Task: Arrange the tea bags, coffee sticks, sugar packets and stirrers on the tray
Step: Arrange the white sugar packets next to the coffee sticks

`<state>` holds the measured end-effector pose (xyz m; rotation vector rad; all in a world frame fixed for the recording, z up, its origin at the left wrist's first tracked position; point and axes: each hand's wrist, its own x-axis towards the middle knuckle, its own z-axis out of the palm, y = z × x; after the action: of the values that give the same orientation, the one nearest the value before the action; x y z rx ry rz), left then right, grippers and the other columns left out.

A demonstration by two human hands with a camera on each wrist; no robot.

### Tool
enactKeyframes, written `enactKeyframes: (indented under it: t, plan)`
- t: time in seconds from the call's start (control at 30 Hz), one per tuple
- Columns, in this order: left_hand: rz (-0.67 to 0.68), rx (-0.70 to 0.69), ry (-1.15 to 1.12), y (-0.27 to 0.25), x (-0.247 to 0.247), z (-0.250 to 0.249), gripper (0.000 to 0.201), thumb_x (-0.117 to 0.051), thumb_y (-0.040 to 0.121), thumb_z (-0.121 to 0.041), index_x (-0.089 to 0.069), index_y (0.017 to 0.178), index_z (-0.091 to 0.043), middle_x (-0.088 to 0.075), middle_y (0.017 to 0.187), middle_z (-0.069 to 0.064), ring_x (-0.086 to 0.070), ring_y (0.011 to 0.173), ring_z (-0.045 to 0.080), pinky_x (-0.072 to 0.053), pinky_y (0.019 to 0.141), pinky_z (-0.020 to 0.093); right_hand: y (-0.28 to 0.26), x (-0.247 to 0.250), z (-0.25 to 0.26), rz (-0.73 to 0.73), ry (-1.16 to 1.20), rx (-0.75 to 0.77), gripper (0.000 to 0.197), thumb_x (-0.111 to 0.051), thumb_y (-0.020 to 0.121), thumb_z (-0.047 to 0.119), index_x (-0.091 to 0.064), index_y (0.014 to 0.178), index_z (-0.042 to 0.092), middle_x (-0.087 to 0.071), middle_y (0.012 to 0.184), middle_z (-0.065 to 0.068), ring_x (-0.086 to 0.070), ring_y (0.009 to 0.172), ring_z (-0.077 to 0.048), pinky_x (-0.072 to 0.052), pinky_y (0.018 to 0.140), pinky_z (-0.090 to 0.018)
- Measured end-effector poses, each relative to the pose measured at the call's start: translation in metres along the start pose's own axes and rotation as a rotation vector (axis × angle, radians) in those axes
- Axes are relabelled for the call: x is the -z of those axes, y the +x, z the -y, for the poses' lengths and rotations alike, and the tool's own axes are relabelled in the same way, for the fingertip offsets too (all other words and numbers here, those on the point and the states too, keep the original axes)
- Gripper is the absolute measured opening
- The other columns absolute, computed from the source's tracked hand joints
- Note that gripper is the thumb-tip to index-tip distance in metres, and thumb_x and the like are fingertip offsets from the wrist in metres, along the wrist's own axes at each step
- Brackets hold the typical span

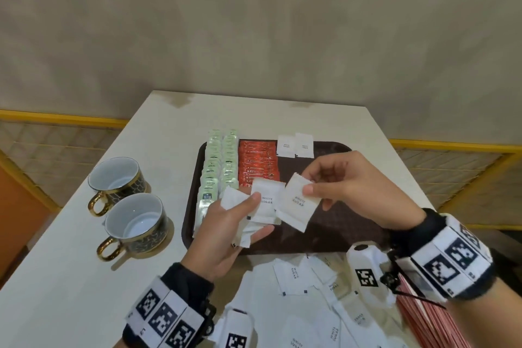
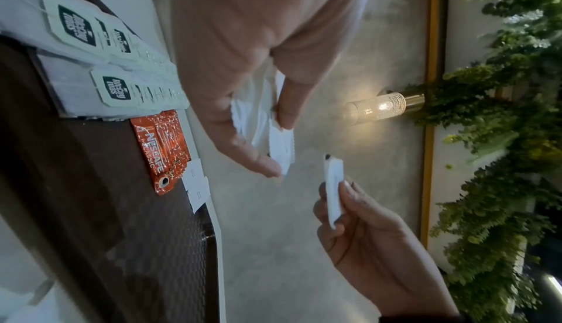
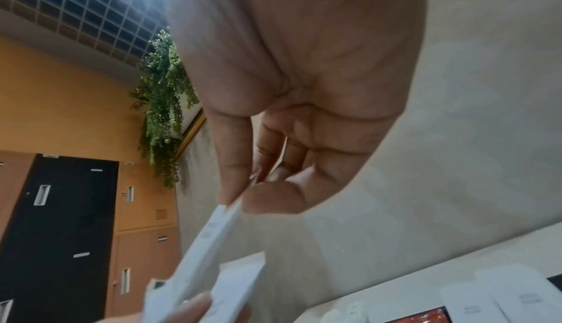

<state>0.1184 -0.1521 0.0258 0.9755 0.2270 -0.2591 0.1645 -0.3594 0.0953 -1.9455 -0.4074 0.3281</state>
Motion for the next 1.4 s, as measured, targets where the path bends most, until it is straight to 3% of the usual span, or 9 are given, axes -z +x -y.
enactKeyframes:
  t: [0.23,0.37,0.5,0.57,0.7,0.87,1.0,1.23,1.4]
  plan:
    - [0.135,0.011,0.086,-0.011,-0.006,0.003,0.040,-0.067,0.082,-0.021,-0.061,0.121,-0.014,-0.072,0.114,0.010,-0.070,0.104,0.025,-0.059,0.084,0.041,0.002,-0.018,-0.005,-0.056,0.006,-0.008,0.007,-0.068,0.086,0.001,-0.069,0.091,-0.002,-0.072,0.086,-0.015,-0.069,0.072,-0.014,-0.054,0.057,-0.021]
    - [0.111,-0.015,0.158,-0.011,-0.003,0.005,0.035,-0.066,0.085,-0.005,-0.062,0.119,-0.013,-0.073,0.113,0.009,-0.071,0.102,0.026,-0.059,0.084,0.044,0.004,-0.024,-0.013,-0.078,0.018,-0.022,0.006,-0.069,0.085,0.002,-0.069,0.090,-0.001,-0.070,0.087,-0.018,-0.069,0.074,-0.018,-0.055,0.059,-0.024]
    - [0.129,-0.006,0.150,-0.008,0.003,0.006,0.037,-0.064,0.086,-0.005,-0.060,0.122,-0.014,-0.072,0.115,0.010,-0.070,0.104,0.028,-0.059,0.084,0.044,0.003,-0.029,-0.023,-0.139,0.129,-0.050,0.008,-0.069,0.085,0.002,-0.068,0.093,0.000,-0.069,0.092,-0.020,-0.071,0.086,-0.024,-0.056,0.064,-0.030]
    - [0.115,-0.014,0.144,-0.005,0.004,0.008,0.038,-0.064,0.086,-0.005,-0.059,0.123,-0.014,-0.072,0.116,0.009,-0.070,0.105,0.028,-0.060,0.082,0.043,0.000,-0.034,-0.027,-0.078,0.215,-0.088,0.015,-0.069,0.085,0.002,-0.067,0.100,0.000,-0.071,0.099,-0.016,-0.072,0.089,-0.024,-0.058,0.067,-0.030]
    - [0.054,-0.021,0.112,0.006,0.002,0.011,0.032,-0.064,0.088,-0.006,-0.063,0.120,-0.013,-0.073,0.114,0.008,-0.070,0.103,0.025,-0.061,0.077,0.039,0.010,-0.030,-0.035,-0.083,0.258,-0.141,0.015,-0.069,0.082,-0.005,-0.067,0.096,0.000,-0.074,0.094,-0.014,-0.072,0.082,-0.022,-0.059,0.065,-0.026]
    - [-0.113,0.003,0.076,0.024,0.012,0.012,0.024,-0.059,0.093,-0.007,-0.067,0.115,-0.009,-0.074,0.108,0.011,-0.072,0.098,0.026,-0.061,0.074,0.034,0.075,0.019,-0.059,-0.302,0.069,-0.178,0.014,-0.068,0.081,-0.011,-0.064,0.093,-0.006,-0.067,0.084,-0.015,-0.063,0.057,-0.007,-0.051,0.051,-0.017]
    - [-0.132,0.036,0.088,0.025,0.021,0.017,0.023,-0.059,0.093,-0.007,-0.067,0.114,-0.010,-0.074,0.106,0.010,-0.072,0.097,0.025,-0.061,0.076,0.034,0.142,0.054,-0.092,-0.339,-0.258,-0.229,0.018,-0.070,0.080,-0.003,-0.066,0.075,0.013,-0.066,0.082,-0.011,-0.058,0.065,-0.016,-0.048,0.057,-0.025]
    - [-0.172,0.061,0.039,0.027,0.030,0.019,0.022,-0.060,0.090,-0.004,-0.069,0.109,-0.009,-0.075,0.103,0.011,-0.073,0.093,0.025,-0.062,0.069,0.033,0.217,0.048,-0.127,-0.263,-0.420,-0.289,0.013,-0.068,0.082,-0.001,-0.068,0.092,0.008,-0.062,0.091,-0.009,-0.058,0.076,-0.021,-0.049,0.054,-0.022]
    - [-0.225,0.058,0.009,0.028,0.031,0.020,0.024,-0.062,0.086,-0.004,-0.069,0.108,-0.008,-0.075,0.101,0.014,-0.073,0.091,0.027,-0.062,0.067,0.034,0.231,0.051,-0.144,-0.280,-0.492,-0.263,0.021,-0.070,0.081,0.000,-0.071,0.101,0.005,-0.062,0.092,-0.008,-0.058,0.083,-0.022,-0.055,0.078,-0.034]
